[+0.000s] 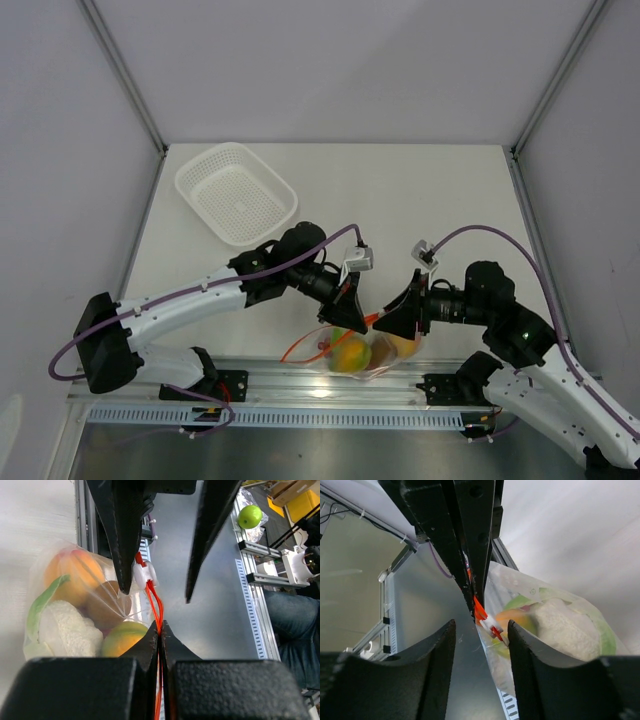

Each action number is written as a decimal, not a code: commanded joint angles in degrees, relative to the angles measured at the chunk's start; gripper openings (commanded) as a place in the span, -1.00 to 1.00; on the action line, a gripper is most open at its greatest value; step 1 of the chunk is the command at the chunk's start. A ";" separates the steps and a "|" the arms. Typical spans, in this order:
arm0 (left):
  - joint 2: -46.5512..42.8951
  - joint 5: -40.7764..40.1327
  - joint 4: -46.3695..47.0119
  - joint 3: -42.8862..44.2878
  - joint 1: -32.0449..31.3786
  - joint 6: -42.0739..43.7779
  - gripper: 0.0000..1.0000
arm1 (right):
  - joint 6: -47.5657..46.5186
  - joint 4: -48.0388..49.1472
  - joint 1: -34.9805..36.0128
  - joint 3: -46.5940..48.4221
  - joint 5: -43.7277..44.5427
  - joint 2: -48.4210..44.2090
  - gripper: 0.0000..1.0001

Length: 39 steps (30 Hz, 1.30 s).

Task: Place the food in the zip-top bag and seal the zipper
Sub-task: Adjust the zipper food storage bag at the center of the board.

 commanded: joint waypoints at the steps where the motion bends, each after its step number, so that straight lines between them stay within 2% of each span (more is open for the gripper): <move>1: -0.63 3.23 3.98 -0.40 0.66 -0.88 -0.99 | 0.15 4.51 -0.01 -2.12 -3.92 0.66 -0.07; 5: -0.54 3.32 3.81 -0.58 0.92 -0.79 -0.99 | 0.50 6.44 0.08 -3.53 -4.97 1.62 -0.38; 6: -0.63 3.32 3.72 -0.32 1.01 -0.62 -0.99 | 0.50 7.14 0.08 -3.79 -4.71 1.71 -0.57; 8: -0.63 3.49 3.46 -0.49 1.10 -0.44 -0.99 | 0.58 7.76 0.08 -4.23 -4.27 1.71 -0.75; 9: -0.63 3.49 3.46 -0.41 1.18 -0.44 -0.99 | 0.67 8.63 0.08 -4.41 -4.18 1.97 -0.99; 13: -0.54 1.74 1.44 0.56 1.36 0.26 -0.99 | 1.46 8.82 0.16 -3.45 -2.60 2.94 -1.00; 15: -0.72 -0.97 -1.18 1.52 1.36 1.22 -0.61 | 1.64 6.98 0.17 -1.17 -0.15 3.73 -1.00; 16: -0.80 -1.95 -1.99 1.79 1.36 1.58 -0.24 | 1.81 5.93 0.34 -0.03 1.08 4.00 -1.00; 19: -2.38 -6.25 -3.92 2.58 1.27 2.81 0.20 | 2.78 -0.83 0.78 6.65 6.97 6.36 -1.00; 22: -4.84 -10.38 -4.72 2.84 1.01 3.77 0.37 | 5.85 -4.80 1.83 12.45 9.79 8.21 -1.00; 25: -5.81 -11.70 -4.81 3.55 0.57 4.30 0.42 | 9.62 -6.21 3.68 15.88 13.48 9.09 -1.00; 30: -4.59 -13.29 -5.69 6.18 -0.48 5.01 0.39 | 12.80 -11.74 7.36 20.37 21.12 12.96 -1.00; 33: -3.97 -13.73 -6.12 6.98 -0.84 5.09 0.30 | 15.52 -15.17 7.90 22.13 26.66 14.02 -1.00; 35: -3.18 -13.38 -7.09 7.41 -0.93 5.45 0.17 | 19.29 -15.97 7.99 21.26 29.82 13.76 -1.00; 38: -1.60 -12.25 -7.70 6.80 -0.93 5.45 -0.16 | 22.99 -16.31 8.16 18.28 33.42 13.32 -1.00; 39: -1.16 -11.54 -7.53 6.63 -0.93 5.53 -0.40 | 23.52 -16.23 8.16 17.40 34.13 13.05 -1.00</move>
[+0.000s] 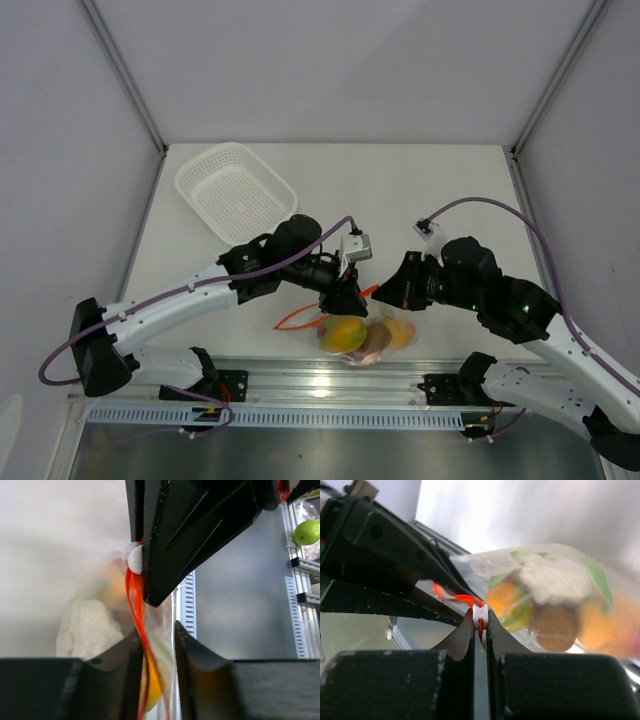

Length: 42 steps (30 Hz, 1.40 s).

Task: Place the food in the zip-top bag and seal the zipper
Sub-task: Adjust the zipper food storage bag at the center of the board, then zip the zipper food storage bag at the center of the board.

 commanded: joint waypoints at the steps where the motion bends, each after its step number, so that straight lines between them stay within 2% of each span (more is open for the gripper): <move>1: 2.40 2.49 -0.97 1.01 -0.44 0.90 -0.48 | 5.95 0.73 0.08 -2.04 7.97 -1.33 -1.00; 3: 3.99 4.52 -0.53 0.57 -0.44 0.90 -0.76 | 7.53 0.47 0.16 -3.62 8.77 -1.59 -1.00; 6: 6.54 4.87 -0.10 0.13 -0.71 0.81 -0.99 | 7.80 0.21 0.25 -3.81 8.94 -1.33 -1.00; 13: 6.81 6.10 2.10 0.04 -0.88 0.29 -0.99 | 3.60 -3.40 0.34 -0.91 11.41 -1.07 -1.00; 14: 6.63 6.45 2.36 -0.05 -0.88 0.29 -0.99 | 1.93 -3.05 0.34 -0.91 10.19 -1.07 -0.90; 15: 6.37 7.85 2.54 -0.05 -0.88 0.55 -0.99 | -2.00 -1.74 0.25 -1.60 8.96 -1.24 -0.63; 16: 6.19 8.47 2.72 -0.31 -0.88 0.55 -0.99 | -3.87 -1.21 0.34 -2.30 7.82 -1.85 -0.50; 18: 5.84 9.26 2.98 -0.49 -0.71 0.55 -0.99 | -8.17 -0.33 0.25 -3.80 5.71 -2.65 -0.38; 29: 5.05 11.20 5.35 -2.86 0.52 -0.86 -0.99 | -12.06 12.50 0.25 -18.65 -5.02 -13.46 -0.42; 32: 4.96 11.29 5.35 -2.95 0.52 -0.95 -0.99 | -11.89 13.47 0.25 -19.97 -5.30 -14.16 -0.47; 42: 3.91 11.46 4.65 -3.13 1.22 -0.51 -0.99 | -10.84 11.02 0.16 -19.89 -3.71 -16.01 -0.44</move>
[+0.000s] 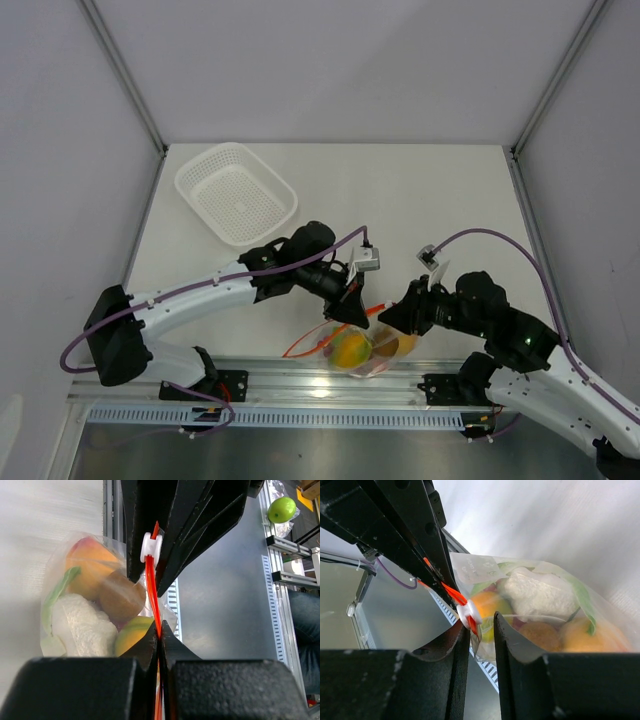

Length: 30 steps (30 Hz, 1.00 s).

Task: Place the food in the zip-top bag and seal the zipper
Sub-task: Zip the zipper food storage bag at the center of the board.

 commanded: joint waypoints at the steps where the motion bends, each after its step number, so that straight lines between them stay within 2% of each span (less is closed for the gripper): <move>1: -2.80 2.85 1.85 0.06 0.74 -0.09 -0.99 | -0.36 0.33 -0.12 0.07 0.25 -0.99 -0.44; 5: -2.98 3.12 1.94 -0.29 1.01 -0.09 -0.99 | -0.36 -0.38 -0.21 -0.64 0.60 -2.05 -0.45; 8: -2.89 3.29 1.94 -0.29 1.01 -0.18 -0.99 | -0.54 1.20 -0.21 -1.60 -0.54 -2.31 -0.63; 10: -2.81 3.47 1.94 -0.20 1.01 -0.18 -0.99 | -0.54 2.52 -0.30 -2.13 -0.72 -2.31 -0.98; 14: -3.41 2.77 1.68 0.06 1.01 -0.09 -0.99 | -0.19 4.37 -0.73 -2.31 -0.02 -1.00 -1.00; 15: -3.85 1.81 1.59 -0.02 1.01 -0.26 -0.82 | -0.27 4.28 -0.74 -2.13 0.16 -0.73 -1.00; 16: -4.47 0.58 1.85 -0.11 1.01 -0.53 -0.54 | -0.45 4.28 -0.74 -2.13 0.25 -0.82 -1.00; 17: -5.95 -1.26 2.03 -0.02 1.01 -0.79 -0.07 | -0.45 4.28 -0.74 -2.13 0.77 -0.91 -1.00; 20: -8.16 -3.90 4.48 0.06 1.01 -1.75 0.36 | -0.63 4.63 -0.82 -2.13 0.78 -1.61 -1.00; 23: -8.87 -6.28 6.68 1.38 1.01 -2.63 0.68 | -0.45 6.12 -0.82 -2.48 -0.63 -2.22 -1.00; 26: -6.68 -6.46 6.78 4.10 1.01 -3.08 0.72 | -0.89 7.70 -0.82 -2.66 -3.52 -2.14 -1.00; 30: -3.42 -6.37 6.60 7.01 0.92 -3.60 0.65 | -2.03 8.41 -0.82 -1.78 -6.34 -1.70 -1.00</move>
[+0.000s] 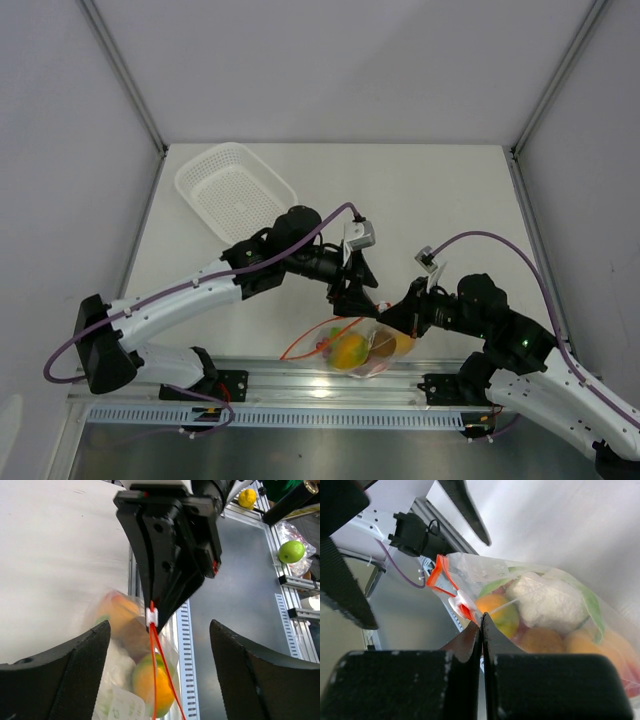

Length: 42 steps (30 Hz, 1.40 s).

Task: Place the food in the zip-top bag and seal the zipper
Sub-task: Zip the zipper food storage bag at the center of the board.

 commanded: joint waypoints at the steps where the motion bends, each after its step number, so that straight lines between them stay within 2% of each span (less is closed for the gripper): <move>1: 2.35 -0.43 2.27 2.88 0.27 -1.48 0.61 | -2.07 3.98 -0.06 1.17 -3.61 0.05 -1.00; 4: 2.79 0.53 3.15 3.05 0.27 -1.75 0.41 | -2.52 3.27 -0.15 2.05 -3.70 0.14 -1.00; 11: 3.06 0.45 2.71 2.44 0.27 -1.22 0.15 | -2.34 3.62 -0.06 2.84 -2.74 0.58 -1.00; 17: 3.14 0.71 2.71 1.82 0.00 -1.40 0.09 | -1.64 4.41 -0.15 2.84 -2.56 1.72 -1.00; 21: 3.58 0.36 2.36 1.82 -0.26 -1.14 -0.11 | -1.11 4.68 -0.15 2.93 -2.12 1.90 -1.00; 28: 3.94 -1.04 0.78 1.47 -0.70 -0.52 -0.11 | -0.41 4.59 -0.15 3.37 -1.51 1.81 -1.00; 31: 3.58 -1.31 0.87 1.03 -0.70 -0.43 -0.20 | -0.23 4.59 -0.15 3.37 -1.24 1.72 -1.00; 35: 3.76 -1.48 0.25 1.21 -0.79 -0.35 -0.39 | 0.82 5.29 -0.15 3.28 -0.98 1.63 -1.00; 40: 3.76 -1.66 0.08 1.21 -0.88 -0.61 -0.94 | 3.10 7.14 -0.23 3.19 -0.19 2.07 -1.00; 42: 3.85 -1.83 -0.10 1.12 -0.96 -0.78 -0.99 | 3.98 7.66 -0.15 3.11 0.43 2.33 -1.00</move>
